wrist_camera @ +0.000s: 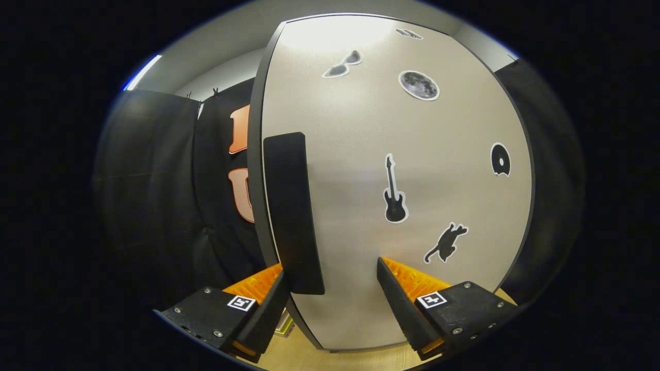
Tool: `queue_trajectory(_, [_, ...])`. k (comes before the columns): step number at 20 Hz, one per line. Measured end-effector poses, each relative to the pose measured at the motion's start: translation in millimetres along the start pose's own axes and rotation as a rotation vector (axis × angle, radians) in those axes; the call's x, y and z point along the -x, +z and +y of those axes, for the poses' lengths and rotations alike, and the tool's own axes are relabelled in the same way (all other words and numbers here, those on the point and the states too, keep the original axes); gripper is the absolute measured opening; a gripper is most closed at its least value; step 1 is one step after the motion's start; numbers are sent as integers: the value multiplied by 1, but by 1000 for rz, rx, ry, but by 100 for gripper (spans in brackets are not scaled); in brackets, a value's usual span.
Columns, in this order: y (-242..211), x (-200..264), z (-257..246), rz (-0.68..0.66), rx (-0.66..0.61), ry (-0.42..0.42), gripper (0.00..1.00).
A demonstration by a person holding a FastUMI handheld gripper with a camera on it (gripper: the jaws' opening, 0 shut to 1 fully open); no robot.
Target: Open the shoe cabinet door, grab the shoes and put them into the shoe cabinet, then close the shoe cabinet door.
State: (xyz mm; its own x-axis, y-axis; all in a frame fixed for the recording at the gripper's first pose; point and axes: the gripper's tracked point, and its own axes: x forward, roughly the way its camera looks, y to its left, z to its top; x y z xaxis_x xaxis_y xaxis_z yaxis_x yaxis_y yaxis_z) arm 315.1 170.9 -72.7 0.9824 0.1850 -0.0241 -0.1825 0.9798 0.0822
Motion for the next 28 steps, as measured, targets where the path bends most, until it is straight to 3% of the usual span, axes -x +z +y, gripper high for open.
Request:
queue_trajectory(6, [-5, -1, 2, 24, 13, -12, 98])
queue_trajectory(11, [-1, 29, 1, 34, 18, -1, 98])
queue_trajectory(17, [12, 88, -19, 26, 28, -22, 98])
queue_trajectory(28, [39, 248, -67, -55, 6, -130, 97])
